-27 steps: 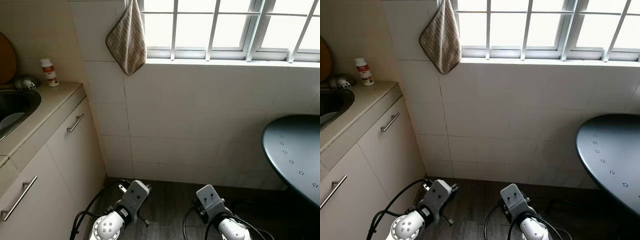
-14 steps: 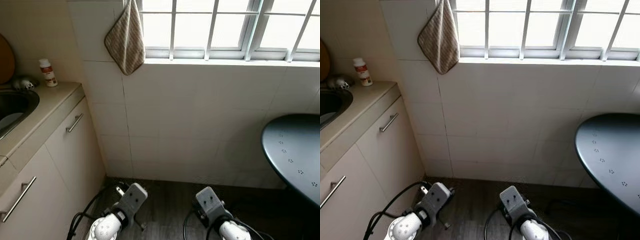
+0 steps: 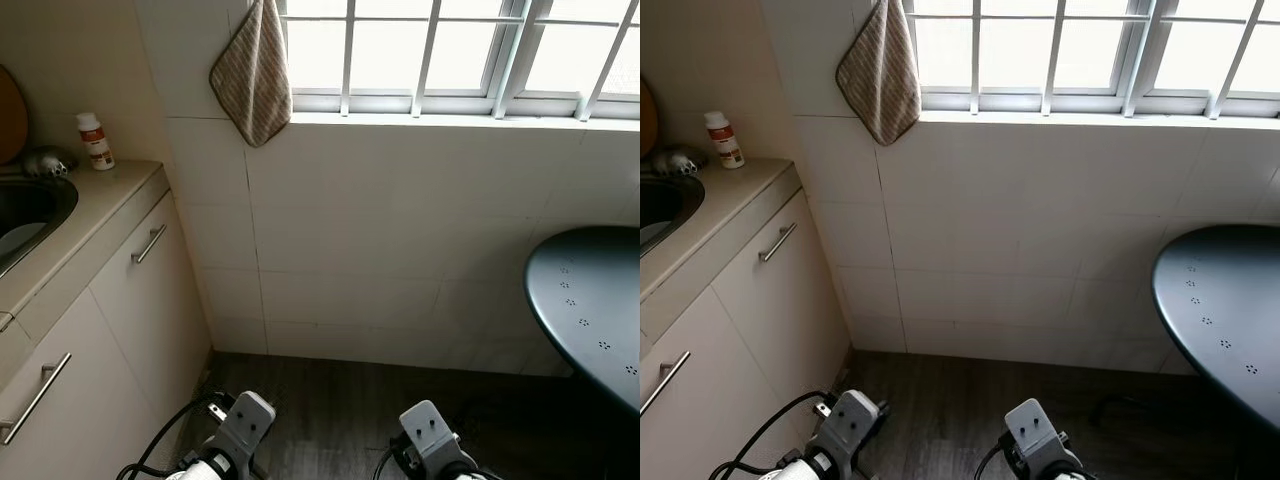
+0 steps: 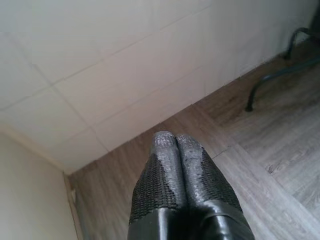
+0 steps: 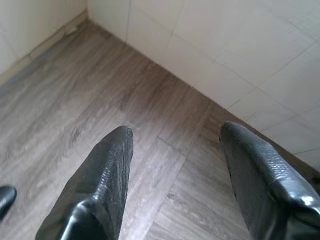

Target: Kitchen organization

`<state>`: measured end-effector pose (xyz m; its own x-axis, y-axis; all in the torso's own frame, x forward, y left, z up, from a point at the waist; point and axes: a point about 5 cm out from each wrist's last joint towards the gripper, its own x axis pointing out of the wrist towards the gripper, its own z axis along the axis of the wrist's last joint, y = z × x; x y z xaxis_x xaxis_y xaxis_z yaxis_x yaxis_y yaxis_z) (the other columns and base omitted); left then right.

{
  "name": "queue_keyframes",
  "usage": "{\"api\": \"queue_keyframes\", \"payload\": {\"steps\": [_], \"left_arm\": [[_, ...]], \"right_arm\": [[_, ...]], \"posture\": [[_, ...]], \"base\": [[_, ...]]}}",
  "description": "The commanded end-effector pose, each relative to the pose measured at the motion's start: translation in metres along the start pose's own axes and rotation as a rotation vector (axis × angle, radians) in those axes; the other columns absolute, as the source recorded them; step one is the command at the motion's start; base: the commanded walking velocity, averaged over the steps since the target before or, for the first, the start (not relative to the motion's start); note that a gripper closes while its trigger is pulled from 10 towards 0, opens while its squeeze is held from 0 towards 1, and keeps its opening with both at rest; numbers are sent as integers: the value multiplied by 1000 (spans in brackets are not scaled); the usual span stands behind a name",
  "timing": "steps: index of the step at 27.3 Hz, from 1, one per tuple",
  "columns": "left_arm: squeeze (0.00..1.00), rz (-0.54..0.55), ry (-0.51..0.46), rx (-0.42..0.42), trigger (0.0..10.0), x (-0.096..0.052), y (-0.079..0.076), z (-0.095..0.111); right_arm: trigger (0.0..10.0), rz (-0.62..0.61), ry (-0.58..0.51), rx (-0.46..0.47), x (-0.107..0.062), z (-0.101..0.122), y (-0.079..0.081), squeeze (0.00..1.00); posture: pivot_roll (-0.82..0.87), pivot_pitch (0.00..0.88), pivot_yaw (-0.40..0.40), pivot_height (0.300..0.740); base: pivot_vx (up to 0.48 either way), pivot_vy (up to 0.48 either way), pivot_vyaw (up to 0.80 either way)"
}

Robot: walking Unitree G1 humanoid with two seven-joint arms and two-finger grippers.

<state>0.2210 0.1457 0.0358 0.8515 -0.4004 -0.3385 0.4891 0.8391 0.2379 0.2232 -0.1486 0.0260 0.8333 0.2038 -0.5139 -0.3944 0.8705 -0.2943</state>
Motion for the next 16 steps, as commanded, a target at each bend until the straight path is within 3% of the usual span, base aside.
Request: {"api": "queue_keyframes", "payload": {"steps": [1, 11, 13, 16], "left_arm": [[0, 6, -5, -13, 10000, 4, 2, 3], [0, -51, 70, -14, 10000, 15, -3, 0], [0, -59, 66, 4, 10000, 17, -4, 2], [0, -82, 58, 100, 10000, 22, -11, 9]], "right_arm": [[10000, -19, -15, -21, 1, 5, -2, 0], [10000, -36, 3, -65, 10, 4, -2, 0], [10000, -40, -5, -65, 10, 5, -2, 0], [10000, -38, -27, -102, 11, 8, -1, 0]], "posture": [[13, 0, 0, 740], [8, 0, -4, 740], [5, 0, -3, 740], [2, 0, -2, 740]], "base": [[0, 0, 0], [0, 0, 0], [0, 0, 0], [0, 0, 0]]}}
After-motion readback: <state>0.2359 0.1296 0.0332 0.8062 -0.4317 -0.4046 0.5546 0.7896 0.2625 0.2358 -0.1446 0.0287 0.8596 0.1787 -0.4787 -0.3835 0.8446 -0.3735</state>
